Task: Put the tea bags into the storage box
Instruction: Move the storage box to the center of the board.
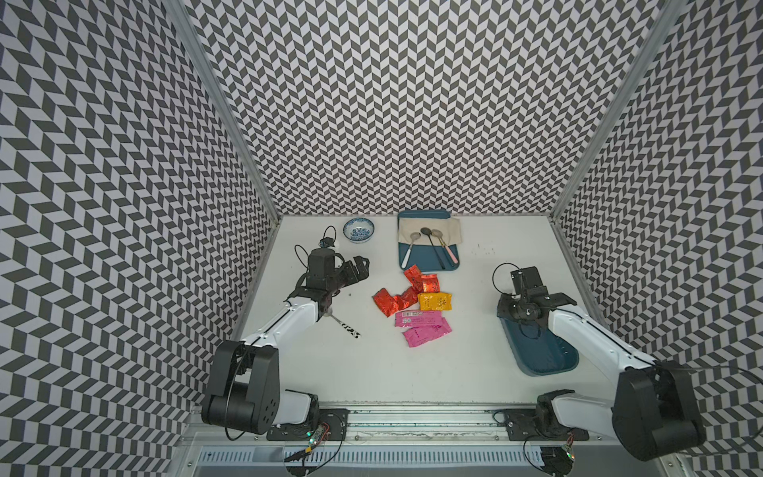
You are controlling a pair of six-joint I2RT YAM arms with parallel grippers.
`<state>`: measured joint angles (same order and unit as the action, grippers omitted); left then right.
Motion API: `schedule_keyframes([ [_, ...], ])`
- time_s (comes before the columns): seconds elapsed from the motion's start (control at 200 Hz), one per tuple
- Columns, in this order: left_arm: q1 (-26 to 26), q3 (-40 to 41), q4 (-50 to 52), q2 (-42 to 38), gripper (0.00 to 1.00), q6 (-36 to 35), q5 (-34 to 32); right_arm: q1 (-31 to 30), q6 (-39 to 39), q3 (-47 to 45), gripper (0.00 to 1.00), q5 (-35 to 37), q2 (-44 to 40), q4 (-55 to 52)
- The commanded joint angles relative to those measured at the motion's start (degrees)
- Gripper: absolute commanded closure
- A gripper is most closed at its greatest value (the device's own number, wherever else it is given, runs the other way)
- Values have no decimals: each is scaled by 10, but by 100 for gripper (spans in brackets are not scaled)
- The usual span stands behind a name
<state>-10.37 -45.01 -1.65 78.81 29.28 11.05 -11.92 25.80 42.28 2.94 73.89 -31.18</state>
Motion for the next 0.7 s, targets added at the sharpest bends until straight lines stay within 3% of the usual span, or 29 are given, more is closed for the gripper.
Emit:
schedule_keyframes([
  [0.0,2,0,16,-30,0,-12,-10,-2,1,-2,54,-18,23,69],
  [0.06,2,5,22,-39,0,-18,-17,-2,0,-2,58,-19,35,84],
  [0.16,2,11,36,-53,0,-29,-29,-2,-11,7,75,-15,54,102],
  [0.245,2,13,43,-59,0,-35,-36,-2,-20,24,82,-9,72,115],
  [0.691,3,35,58,-82,0,-29,-44,-13,11,222,91,-53,262,170],
])
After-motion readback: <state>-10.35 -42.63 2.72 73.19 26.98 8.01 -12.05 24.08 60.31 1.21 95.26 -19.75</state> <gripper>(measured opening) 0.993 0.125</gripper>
